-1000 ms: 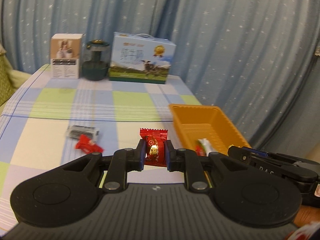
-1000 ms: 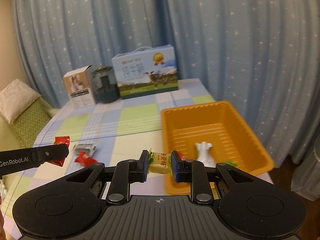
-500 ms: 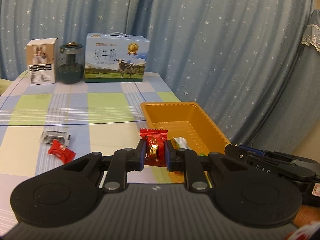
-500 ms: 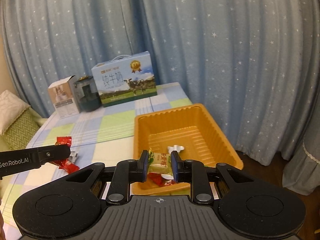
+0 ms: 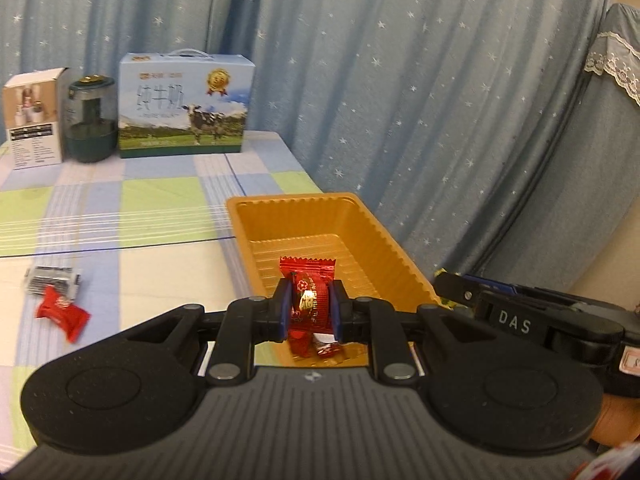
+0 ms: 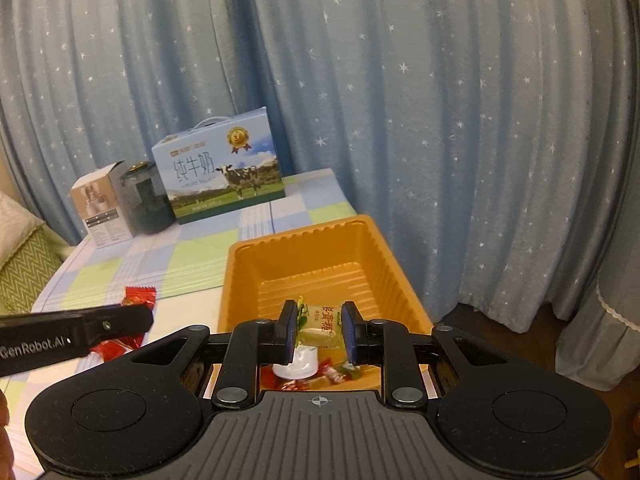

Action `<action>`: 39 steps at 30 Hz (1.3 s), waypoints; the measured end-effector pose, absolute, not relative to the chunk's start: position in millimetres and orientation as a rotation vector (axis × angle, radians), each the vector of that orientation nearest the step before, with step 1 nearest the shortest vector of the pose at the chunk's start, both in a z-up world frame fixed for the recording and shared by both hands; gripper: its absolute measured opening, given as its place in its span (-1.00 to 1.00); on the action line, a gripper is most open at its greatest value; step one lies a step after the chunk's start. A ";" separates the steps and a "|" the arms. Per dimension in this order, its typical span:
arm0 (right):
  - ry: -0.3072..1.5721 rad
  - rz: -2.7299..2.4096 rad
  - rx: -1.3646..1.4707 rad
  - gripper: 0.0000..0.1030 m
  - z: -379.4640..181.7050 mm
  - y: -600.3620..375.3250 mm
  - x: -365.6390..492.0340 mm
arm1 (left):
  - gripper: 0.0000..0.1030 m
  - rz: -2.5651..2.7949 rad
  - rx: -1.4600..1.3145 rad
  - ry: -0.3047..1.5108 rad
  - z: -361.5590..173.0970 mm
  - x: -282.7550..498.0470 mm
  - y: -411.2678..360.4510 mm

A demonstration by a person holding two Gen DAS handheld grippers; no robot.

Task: Organize snacks
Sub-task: 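Carry both candies over the orange tray with both tools, then open both tools to drop the candies into the orange tray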

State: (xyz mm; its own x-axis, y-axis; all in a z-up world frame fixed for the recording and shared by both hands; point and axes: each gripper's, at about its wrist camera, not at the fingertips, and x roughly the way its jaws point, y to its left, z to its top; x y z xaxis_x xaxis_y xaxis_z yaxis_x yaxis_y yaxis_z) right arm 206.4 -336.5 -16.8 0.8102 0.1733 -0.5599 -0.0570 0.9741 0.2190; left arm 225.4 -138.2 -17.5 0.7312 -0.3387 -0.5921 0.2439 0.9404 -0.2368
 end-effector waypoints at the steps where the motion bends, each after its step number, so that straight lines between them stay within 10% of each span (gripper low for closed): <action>1: 0.619 0.125 0.200 -0.54 -18.2 -338.4 209.5 | -0.66 -0.327 -0.147 0.683 -20.4 228.1 -140.8; 39: 0.702 0.142 0.299 -0.53 -52.5 -358.2 267.5 | -0.46 -0.242 -0.200 0.751 -73.7 251.3 -114.6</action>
State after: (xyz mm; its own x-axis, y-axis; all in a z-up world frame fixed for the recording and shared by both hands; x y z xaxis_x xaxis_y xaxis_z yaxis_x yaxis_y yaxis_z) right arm 267.5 -358.2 -52.5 0.7563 0.2276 -0.6134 -0.0279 0.9479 0.3173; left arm 251.3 -114.6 -73.7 0.7056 -0.2875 -0.6476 0.1454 0.9533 -0.2648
